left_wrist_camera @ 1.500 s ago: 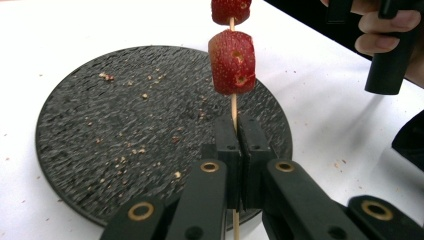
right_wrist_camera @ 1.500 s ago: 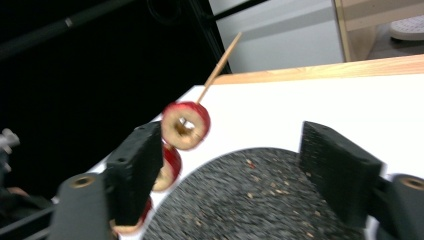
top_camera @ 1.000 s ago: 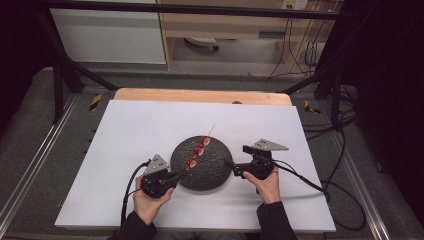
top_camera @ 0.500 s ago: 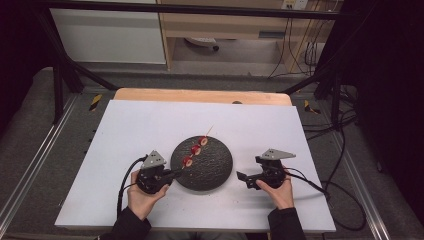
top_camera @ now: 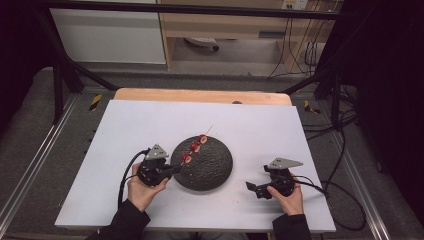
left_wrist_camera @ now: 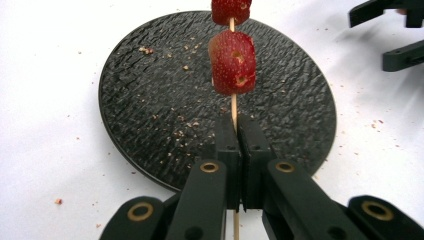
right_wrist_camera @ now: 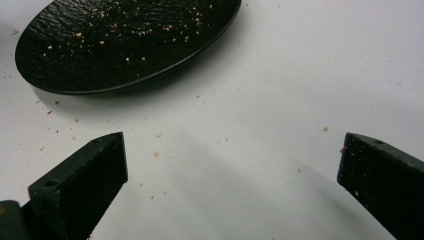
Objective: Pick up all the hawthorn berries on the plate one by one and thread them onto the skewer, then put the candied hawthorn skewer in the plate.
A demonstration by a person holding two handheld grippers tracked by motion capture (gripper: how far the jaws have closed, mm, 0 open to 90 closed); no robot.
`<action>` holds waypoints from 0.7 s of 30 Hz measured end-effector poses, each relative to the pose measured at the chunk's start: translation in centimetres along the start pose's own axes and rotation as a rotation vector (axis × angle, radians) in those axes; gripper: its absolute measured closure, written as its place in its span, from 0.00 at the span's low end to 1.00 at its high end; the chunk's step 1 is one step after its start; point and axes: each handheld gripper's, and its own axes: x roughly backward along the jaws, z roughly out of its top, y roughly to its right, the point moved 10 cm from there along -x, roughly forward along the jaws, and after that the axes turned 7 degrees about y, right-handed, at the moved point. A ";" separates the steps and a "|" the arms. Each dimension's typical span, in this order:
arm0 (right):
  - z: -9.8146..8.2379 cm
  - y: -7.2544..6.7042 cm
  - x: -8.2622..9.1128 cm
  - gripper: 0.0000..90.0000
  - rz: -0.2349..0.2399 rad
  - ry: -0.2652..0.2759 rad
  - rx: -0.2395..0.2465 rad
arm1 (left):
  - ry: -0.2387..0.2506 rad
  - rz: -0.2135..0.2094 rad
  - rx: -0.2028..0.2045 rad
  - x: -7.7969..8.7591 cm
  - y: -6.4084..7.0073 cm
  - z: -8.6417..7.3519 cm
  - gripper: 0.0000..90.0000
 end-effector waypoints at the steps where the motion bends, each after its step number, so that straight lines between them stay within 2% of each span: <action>1: -0.1 0.0 0.1 0.01 0.002 -0.001 -0.001 | -0.004 0.002 0.001 -0.1 -0.1 0.0 0.98; 8: -0.9 0.3 0.8 0.01 -0.005 -0.012 -0.005 | -0.041 0.001 0.008 -1.3 -0.3 -0.2 0.98; 21: -1.0 0.2 1.0 0.01 -0.001 -0.008 -0.021 | -0.120 0.017 0.002 -3.2 -0.2 -1.0 0.98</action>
